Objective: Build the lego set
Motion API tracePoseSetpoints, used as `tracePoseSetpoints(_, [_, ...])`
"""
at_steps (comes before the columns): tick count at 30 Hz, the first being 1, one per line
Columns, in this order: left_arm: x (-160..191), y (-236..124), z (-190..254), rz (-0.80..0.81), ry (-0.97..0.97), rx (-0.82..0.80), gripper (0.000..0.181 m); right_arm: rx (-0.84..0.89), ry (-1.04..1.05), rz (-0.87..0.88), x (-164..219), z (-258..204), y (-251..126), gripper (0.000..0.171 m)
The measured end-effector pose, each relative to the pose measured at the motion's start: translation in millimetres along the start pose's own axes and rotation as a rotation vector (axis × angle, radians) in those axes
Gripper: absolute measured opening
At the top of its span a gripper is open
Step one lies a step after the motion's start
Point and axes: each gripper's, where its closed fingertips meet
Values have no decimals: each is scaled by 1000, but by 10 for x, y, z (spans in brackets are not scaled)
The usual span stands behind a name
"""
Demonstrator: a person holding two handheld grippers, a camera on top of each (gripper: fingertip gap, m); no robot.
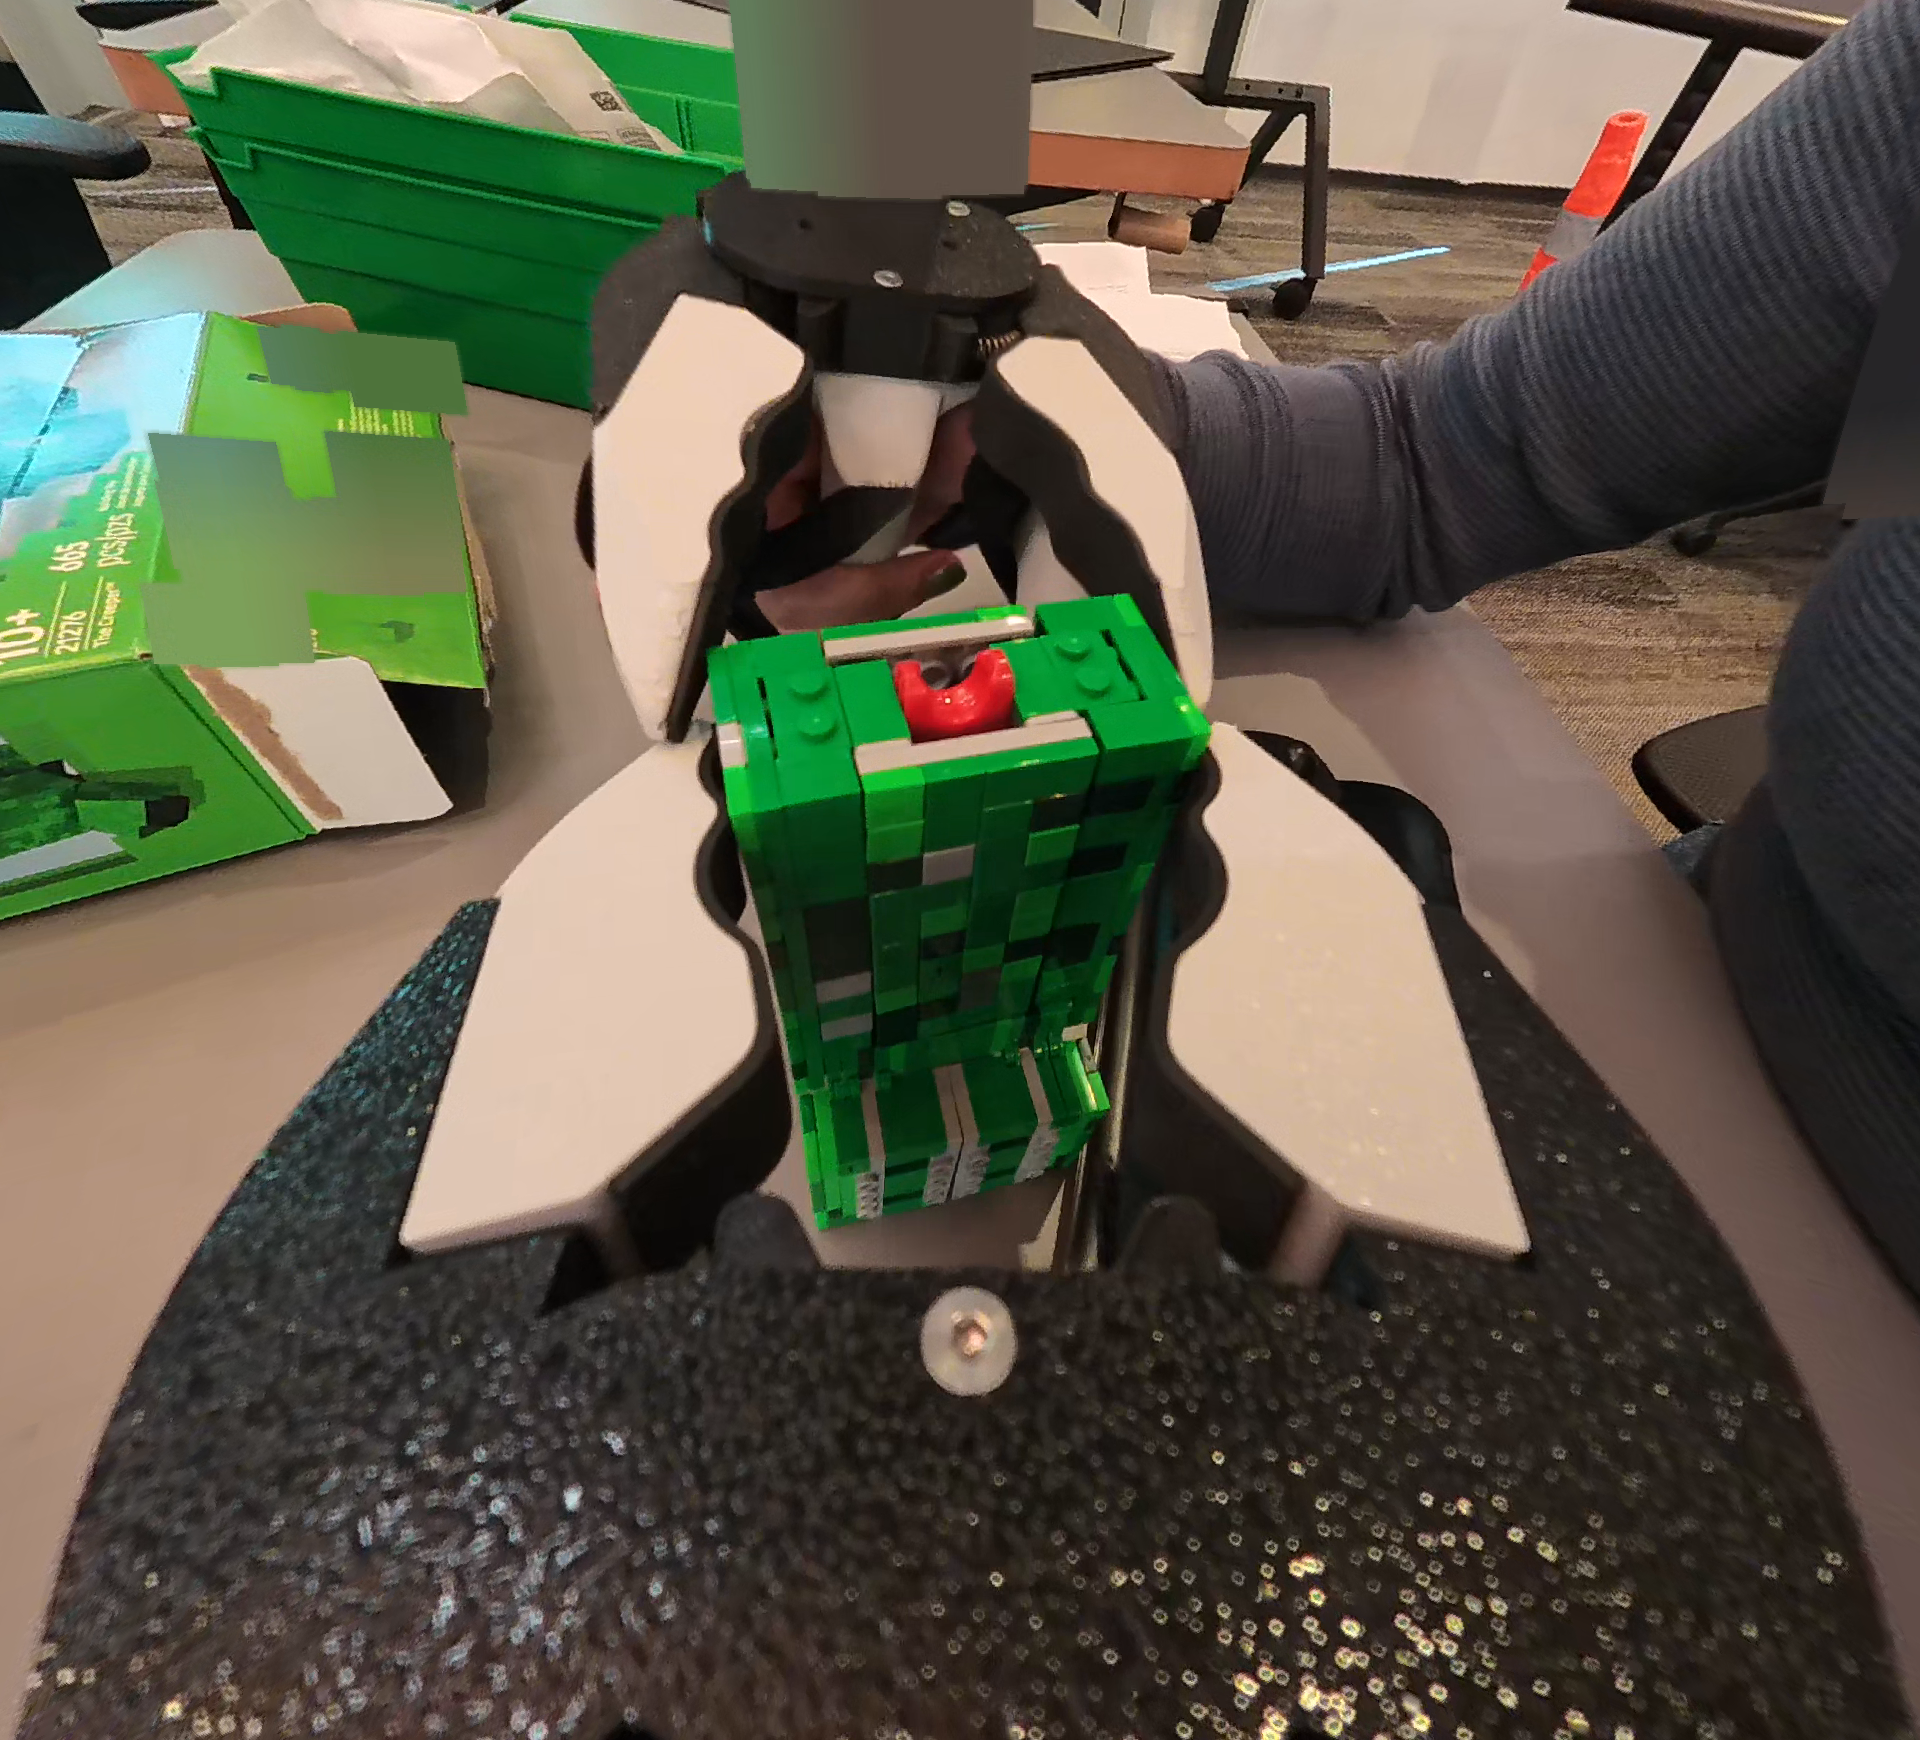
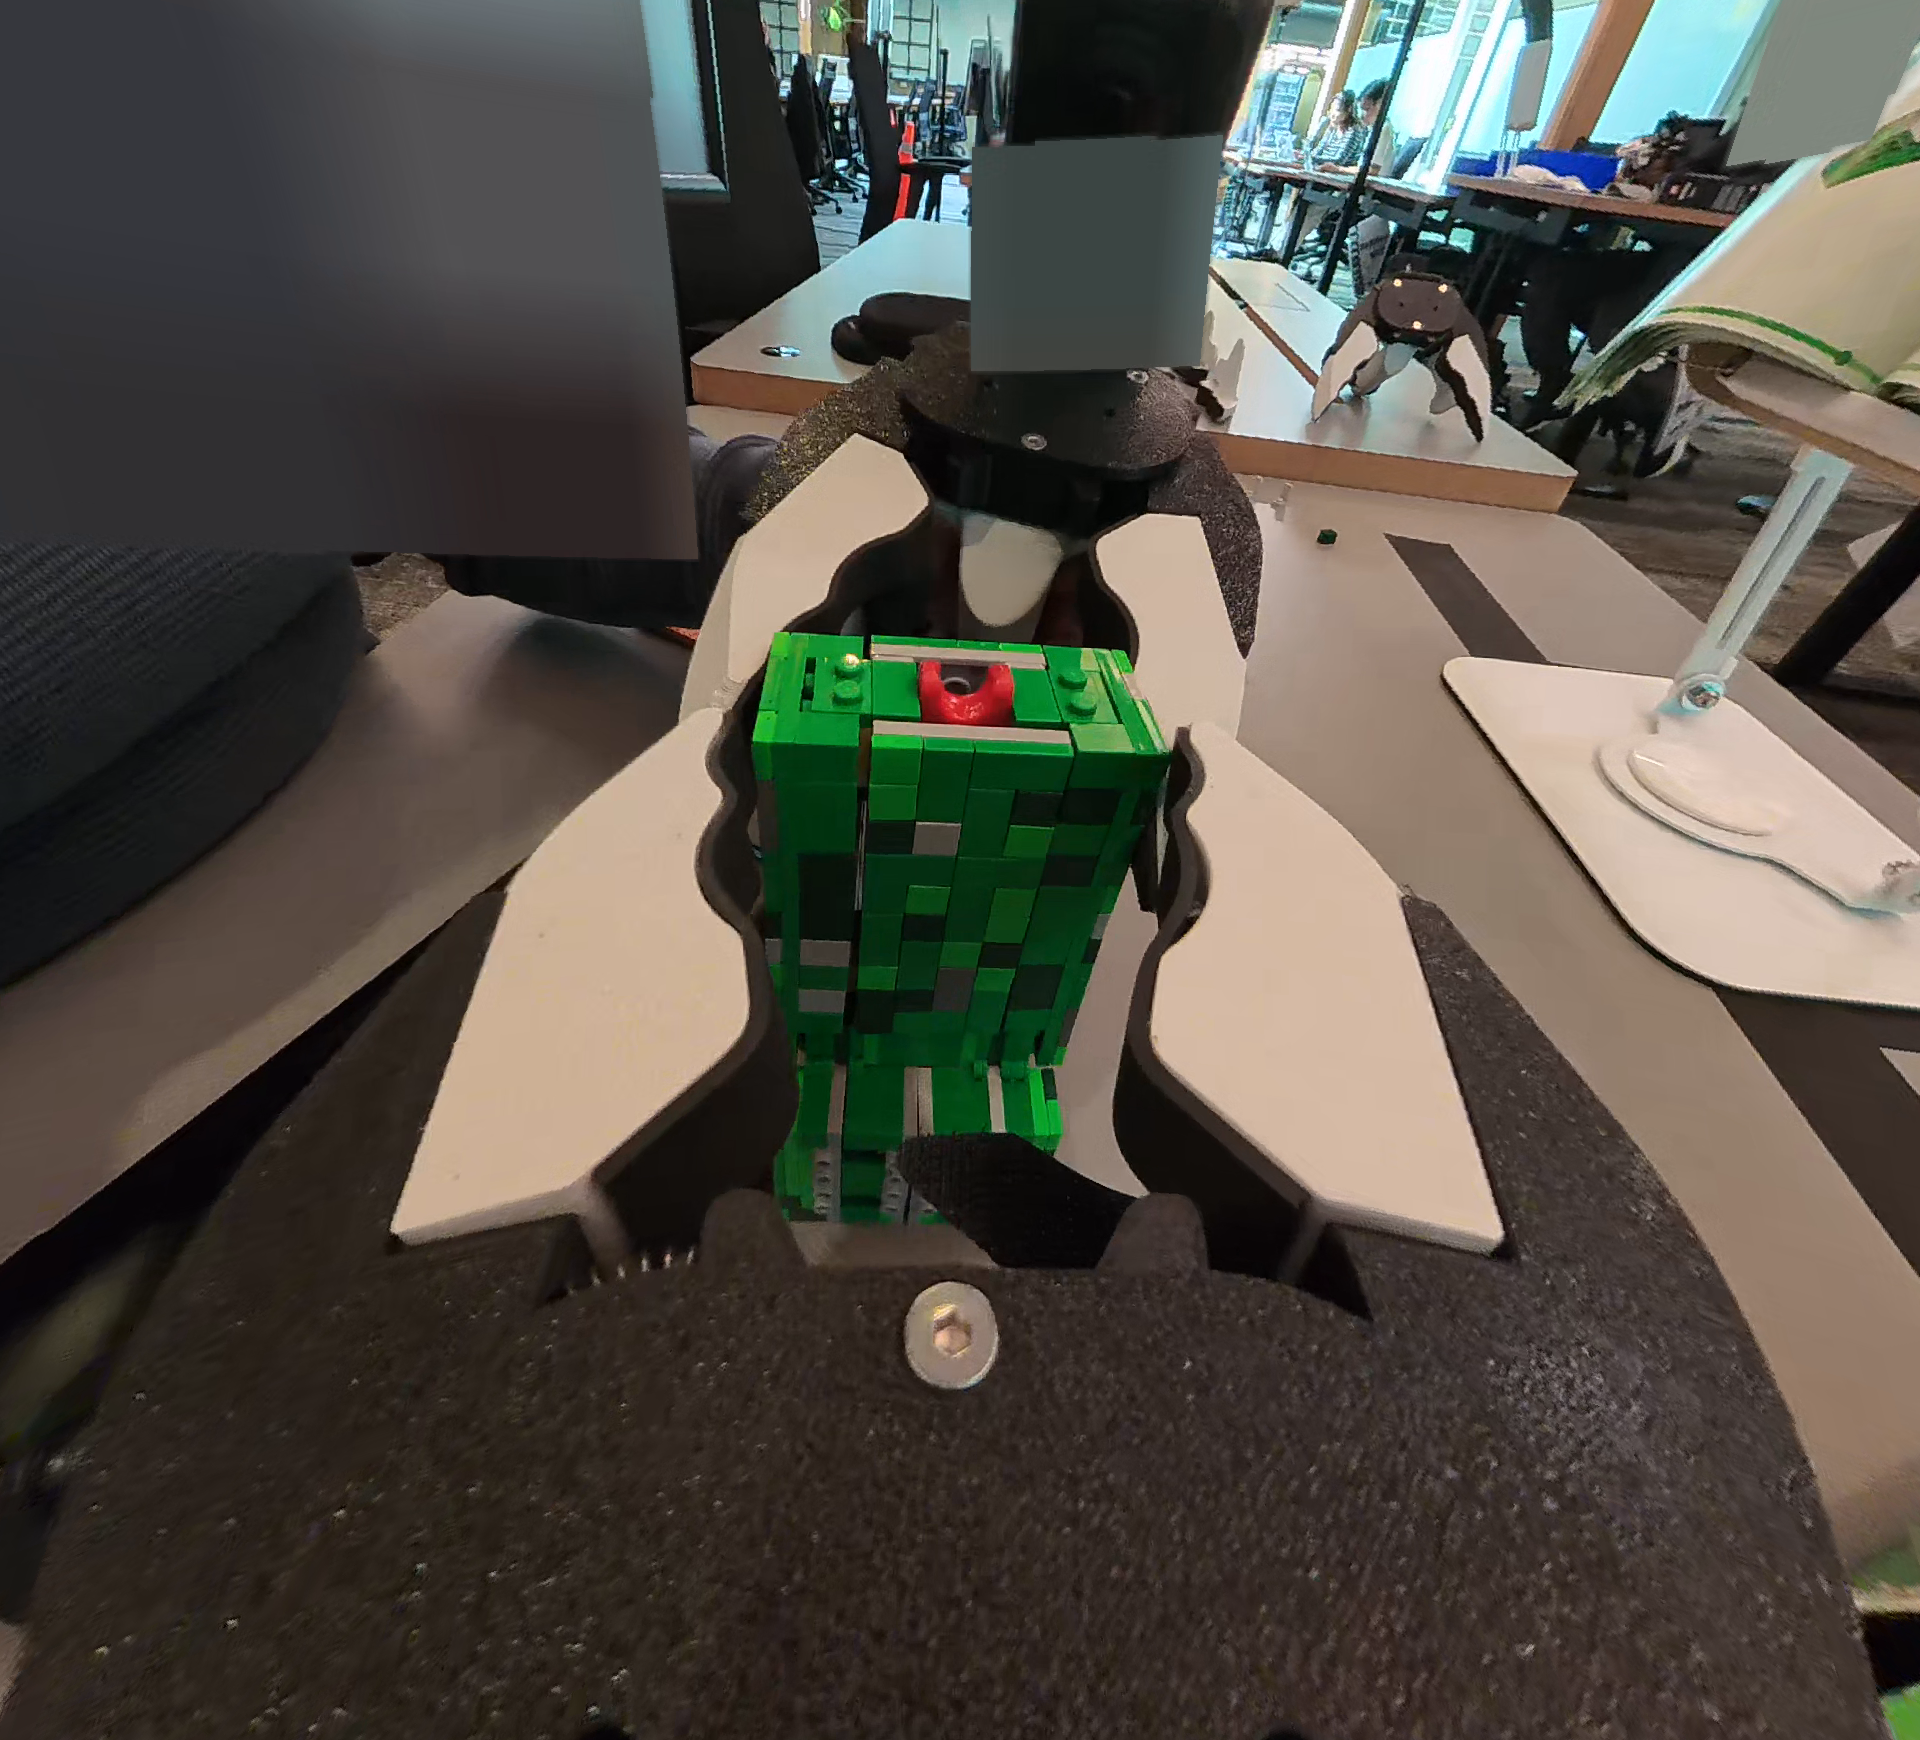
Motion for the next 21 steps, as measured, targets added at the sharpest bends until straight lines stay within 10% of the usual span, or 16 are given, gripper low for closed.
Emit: tracePoseSetpoints(21, [127,-66,-86,-25,28,-136,99,33,-11,19,13,7,-4,73])
Point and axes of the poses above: each gripper's, where its closed fingertips meet, y out along the fingers, x out of its underside, z = x × y across the jaws, and after that the axes turned 14 degrees about y, right-handed
